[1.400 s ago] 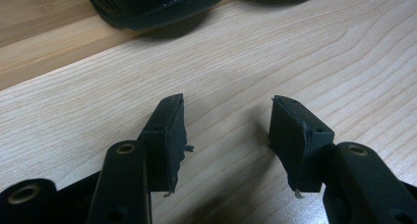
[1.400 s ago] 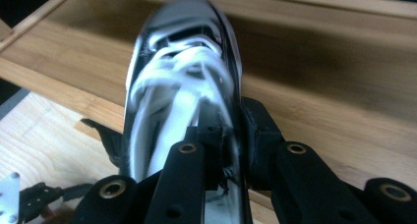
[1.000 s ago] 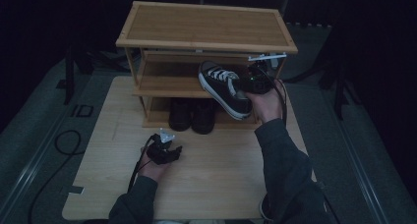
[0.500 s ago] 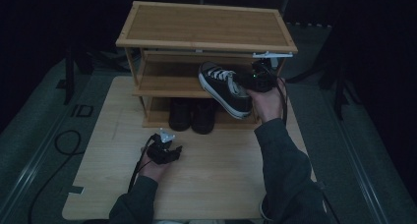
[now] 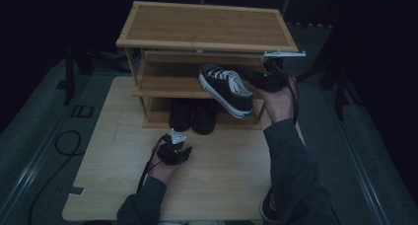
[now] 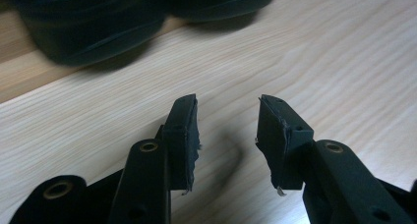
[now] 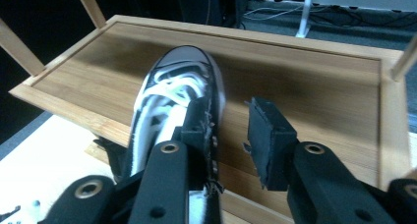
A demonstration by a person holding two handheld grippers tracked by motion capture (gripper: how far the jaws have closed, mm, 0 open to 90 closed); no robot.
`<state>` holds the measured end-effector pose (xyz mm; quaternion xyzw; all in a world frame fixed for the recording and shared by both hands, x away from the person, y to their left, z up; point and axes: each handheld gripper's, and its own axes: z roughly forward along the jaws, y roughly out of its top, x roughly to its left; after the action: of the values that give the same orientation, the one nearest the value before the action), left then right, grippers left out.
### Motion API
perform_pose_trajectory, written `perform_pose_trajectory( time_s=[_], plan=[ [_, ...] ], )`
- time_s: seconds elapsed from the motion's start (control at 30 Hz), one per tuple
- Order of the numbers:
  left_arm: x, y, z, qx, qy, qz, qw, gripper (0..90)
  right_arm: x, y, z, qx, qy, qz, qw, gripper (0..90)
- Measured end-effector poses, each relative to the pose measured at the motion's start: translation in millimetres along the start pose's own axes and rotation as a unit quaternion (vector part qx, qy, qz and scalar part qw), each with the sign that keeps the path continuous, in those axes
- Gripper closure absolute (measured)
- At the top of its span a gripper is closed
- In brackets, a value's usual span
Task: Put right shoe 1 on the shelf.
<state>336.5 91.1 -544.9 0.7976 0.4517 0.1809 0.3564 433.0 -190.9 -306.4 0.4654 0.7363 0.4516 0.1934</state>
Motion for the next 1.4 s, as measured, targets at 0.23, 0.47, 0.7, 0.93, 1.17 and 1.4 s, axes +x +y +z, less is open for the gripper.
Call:
perform_pose_trajectory(
  time_s=[0.23,0.47,0.7,0.93,1.17,1.4],
  plan=[
    [-27.8,22.6,17.8,0.0,-0.026,0.022,0.9994,59.6,-12.8,-2.9,-7.7,-0.004,-0.015,0.004,0.9999,71.7],
    [-50.7,49.2,39.5,-0.01,-0.033,0.04,0.9986,59.4,-27.5,-14.2,-14.1,0.007,-0.033,0.005,0.9994,71.5],
    [-60.3,64.3,57.6,-0.023,-0.024,0.032,0.9989,59.5,-37.5,-25.9,-13.8,0.018,-0.046,0.007,0.9988,71.4],
    [-64.3,77.7,76.5,-0.028,-0.003,0.022,0.9993,64.6,-46.3,-36.8,-14.4,0.025,-0.051,0.015,0.9983,71.0],
    [-69.5,89.8,93.3,-0.025,0.033,0.028,0.9987,75.5,-49.1,-46.0,-16.8,0.032,-0.049,0.013,0.9982,70.5],
    [-70.6,98.5,104.7,-0.038,0.05,0.008,0.998,80.2,-44.4,-57.5,-17.2,0.046,-0.04,0.001,0.9981,69.6]
  ],
)
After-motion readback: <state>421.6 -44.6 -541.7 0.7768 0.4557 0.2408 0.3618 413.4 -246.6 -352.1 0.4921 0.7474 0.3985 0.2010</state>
